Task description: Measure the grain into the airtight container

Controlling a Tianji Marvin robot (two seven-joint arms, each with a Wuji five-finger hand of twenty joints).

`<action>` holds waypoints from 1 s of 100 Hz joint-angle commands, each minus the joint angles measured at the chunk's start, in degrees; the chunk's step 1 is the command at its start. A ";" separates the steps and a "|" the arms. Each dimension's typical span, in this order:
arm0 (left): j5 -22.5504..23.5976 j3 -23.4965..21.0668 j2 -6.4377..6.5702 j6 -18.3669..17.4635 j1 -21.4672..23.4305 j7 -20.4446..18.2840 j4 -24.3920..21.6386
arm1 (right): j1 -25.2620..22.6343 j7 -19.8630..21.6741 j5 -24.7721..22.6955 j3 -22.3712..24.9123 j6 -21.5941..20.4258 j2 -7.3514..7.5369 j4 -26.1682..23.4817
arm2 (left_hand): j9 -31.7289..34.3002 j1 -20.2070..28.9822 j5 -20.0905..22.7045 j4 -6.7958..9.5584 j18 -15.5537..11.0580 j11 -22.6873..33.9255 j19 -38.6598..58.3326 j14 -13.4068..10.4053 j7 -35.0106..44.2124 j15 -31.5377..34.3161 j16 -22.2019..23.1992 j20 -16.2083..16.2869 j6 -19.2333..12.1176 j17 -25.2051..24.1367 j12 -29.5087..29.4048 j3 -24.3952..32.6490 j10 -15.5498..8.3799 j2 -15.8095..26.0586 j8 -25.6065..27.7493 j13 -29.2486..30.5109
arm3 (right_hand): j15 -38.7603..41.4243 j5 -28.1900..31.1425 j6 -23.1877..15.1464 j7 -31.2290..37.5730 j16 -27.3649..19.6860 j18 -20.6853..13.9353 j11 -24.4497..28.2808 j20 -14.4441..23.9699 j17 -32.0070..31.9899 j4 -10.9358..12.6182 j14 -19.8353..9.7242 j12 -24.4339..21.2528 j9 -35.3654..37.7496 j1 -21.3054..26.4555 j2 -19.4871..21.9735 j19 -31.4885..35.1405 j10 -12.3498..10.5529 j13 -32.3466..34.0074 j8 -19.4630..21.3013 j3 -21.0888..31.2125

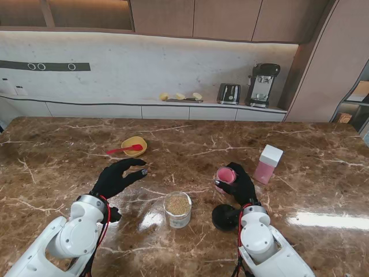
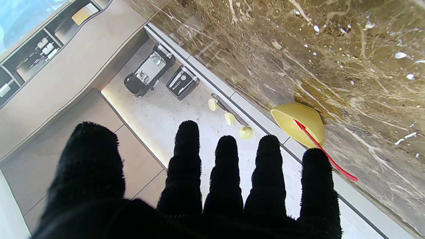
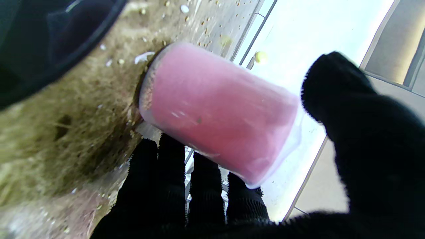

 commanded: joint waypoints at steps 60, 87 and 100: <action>-0.05 0.53 -0.10 -0.89 -0.01 0.13 0.44 | -7.48 -0.76 -4.14 3.61 0.65 1.13 -5.51 | 0.27 1.63 0.46 1.91 1.36 -1.50 -0.67 -1.92 -1.04 -1.42 -0.56 1.07 0.41 -0.56 -0.63 -2.18 -0.14 2.04 -0.23 -0.45 | -0.15 1.45 -0.14 -3.08 -0.73 8.67 -1.61 3.11 0.80 2.88 -0.20 -0.26 1.61 -1.96 3.83 1.07 -0.21 -0.06 1.34 -5.27; 0.22 0.91 -0.14 -1.31 -0.14 0.56 0.71 | -10.10 -1.87 -8.21 5.53 -0.13 1.74 -8.49 | 0.29 1.48 0.33 1.91 0.96 -1.49 -1.06 -1.81 -1.13 -1.45 -0.55 1.05 0.47 -0.88 -0.60 -2.20 -0.08 2.05 -0.27 -0.63 | -0.32 0.84 1.01 -6.99 -0.73 8.53 -2.21 2.95 0.48 5.30 -0.13 -0.26 0.63 1.45 11.91 1.12 -0.03 -0.75 0.00 -20.51; -0.01 1.07 -0.18 -1.83 -0.25 0.66 0.88 | -11.59 -2.82 -10.65 6.67 -0.74 2.03 -10.74 | -0.13 1.42 0.41 1.89 -1.36 -1.54 -1.73 -1.65 -1.15 -1.53 -0.56 0.67 0.75 -1.11 -0.59 -2.23 0.12 1.93 -0.30 -1.24 | -0.43 0.88 1.25 -7.74 -0.77 8.48 -2.29 2.90 0.38 8.09 -0.02 -0.27 0.56 -1.20 10.87 1.07 0.00 -0.99 -0.31 -23.06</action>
